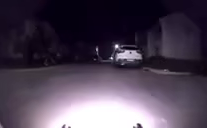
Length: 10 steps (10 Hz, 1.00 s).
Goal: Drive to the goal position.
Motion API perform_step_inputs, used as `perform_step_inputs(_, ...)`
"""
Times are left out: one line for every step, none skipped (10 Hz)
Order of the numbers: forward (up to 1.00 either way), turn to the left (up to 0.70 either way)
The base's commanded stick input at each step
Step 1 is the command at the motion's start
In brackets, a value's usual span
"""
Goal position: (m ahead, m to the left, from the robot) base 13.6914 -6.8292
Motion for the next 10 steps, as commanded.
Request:
perform_step_inputs(0.6,0.0)
perform_step_inputs(0.6,0.0)
perform_step_inputs(0.6,0.0)
perform_step_inputs(0.6,0.0)
perform_step_inputs(0.6,0.0)
perform_step_inputs(0.6,0.0)
perform_step_inputs(0.6,0.0)
perform_step_inputs(0.6,0.0)
perform_step_inputs(0.6,0.0)
perform_step_inputs(0.6,0.0)
